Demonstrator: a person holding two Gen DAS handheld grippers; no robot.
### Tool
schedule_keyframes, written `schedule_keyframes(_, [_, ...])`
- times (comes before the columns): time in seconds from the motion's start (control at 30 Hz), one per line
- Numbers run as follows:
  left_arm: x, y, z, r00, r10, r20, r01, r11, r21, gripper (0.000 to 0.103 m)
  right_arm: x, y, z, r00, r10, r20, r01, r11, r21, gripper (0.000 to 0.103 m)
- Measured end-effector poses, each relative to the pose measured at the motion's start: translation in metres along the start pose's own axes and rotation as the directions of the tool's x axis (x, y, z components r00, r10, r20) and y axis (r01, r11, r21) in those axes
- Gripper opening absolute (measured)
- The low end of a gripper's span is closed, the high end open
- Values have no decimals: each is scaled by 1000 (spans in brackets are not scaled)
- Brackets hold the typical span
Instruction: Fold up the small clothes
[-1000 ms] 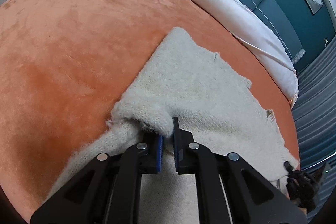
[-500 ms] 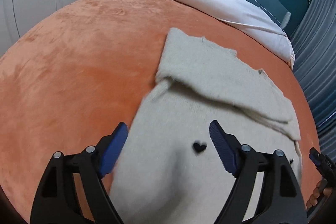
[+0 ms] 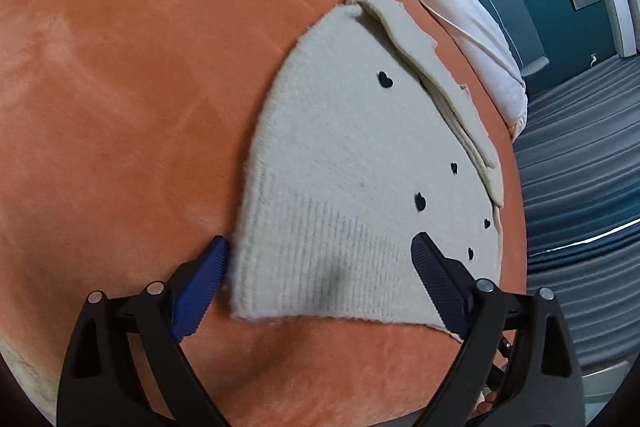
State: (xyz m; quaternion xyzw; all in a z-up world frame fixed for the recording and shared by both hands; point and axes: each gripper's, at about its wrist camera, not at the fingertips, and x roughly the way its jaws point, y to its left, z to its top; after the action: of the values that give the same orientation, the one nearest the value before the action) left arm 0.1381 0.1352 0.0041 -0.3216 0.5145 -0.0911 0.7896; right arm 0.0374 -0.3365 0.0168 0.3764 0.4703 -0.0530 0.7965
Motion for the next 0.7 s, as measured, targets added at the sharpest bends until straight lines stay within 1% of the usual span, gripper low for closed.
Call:
schedule_keyframes(0.03, [4, -3, -1, 1000, 1, 1, -1, 1000, -3, 89, 1, 0, 0, 1000, 12, 0, -12, 1000, 6, 68])
schedule_keyframes(0.07, [6, -6, 0, 1000, 19, 8, -19, 1000, -7, 88, 4, 3, 1, 1000, 20, 0, -20, 1000, 22, 68])
schedule_keyframes(0.13, [7, -12, 2, 999, 30, 18, -30, 1000, -5, 82, 7, 3, 1, 999, 42, 1, -42, 997, 68, 68])
schedule_keyframes(0.2, [8, -14, 5, 999, 43, 8, -43, 999, -3, 48, 9, 1, 4, 999, 41, 13, -43, 992, 119, 65])
schedule_keyframes(0.23, [9, -13, 6, 999, 38, -8, -38, 999, -14, 40, 8, -1, 3, 999, 35, 16, -37, 991, 128, 56])
schedule_keyframes(0.27, [10, -11, 7, 999, 42, -23, -42, 999, -27, 21, 7, -2, 4, 1000, 24, 11, -25, 992, 125, 36])
schedule_keyframes(0.3, [8, -7, 9, 998, 43, -36, -44, 998, -34, 9, 8, 1, 6, 1000, 16, -6, -15, 993, 114, 25])
schedule_keyframes(0.33, [5, -8, 10, 998, 50, -34, -51, 998, -27, 9, 7, 1, 6, 1000, 18, -13, -16, 994, 109, 14])
schedule_keyframes(0.43, [-10, -11, 9, 997, 73, -5, -73, 997, 16, 8, -4, 8, 7, 1000, 11, 11, -12, 998, 67, 11])
schedule_keyframes(0.57, [-31, -15, 2, 998, 55, 16, -55, 998, 39, 7, -26, 18, 6, 999, 20, 43, -20, 1000, 5, 9])
schedule_keyframes(0.7, [-46, -18, -9, 999, 37, 8, -38, 997, 60, 6, -44, 17, 0, 999, 6, 41, -5, 999, -33, 9])
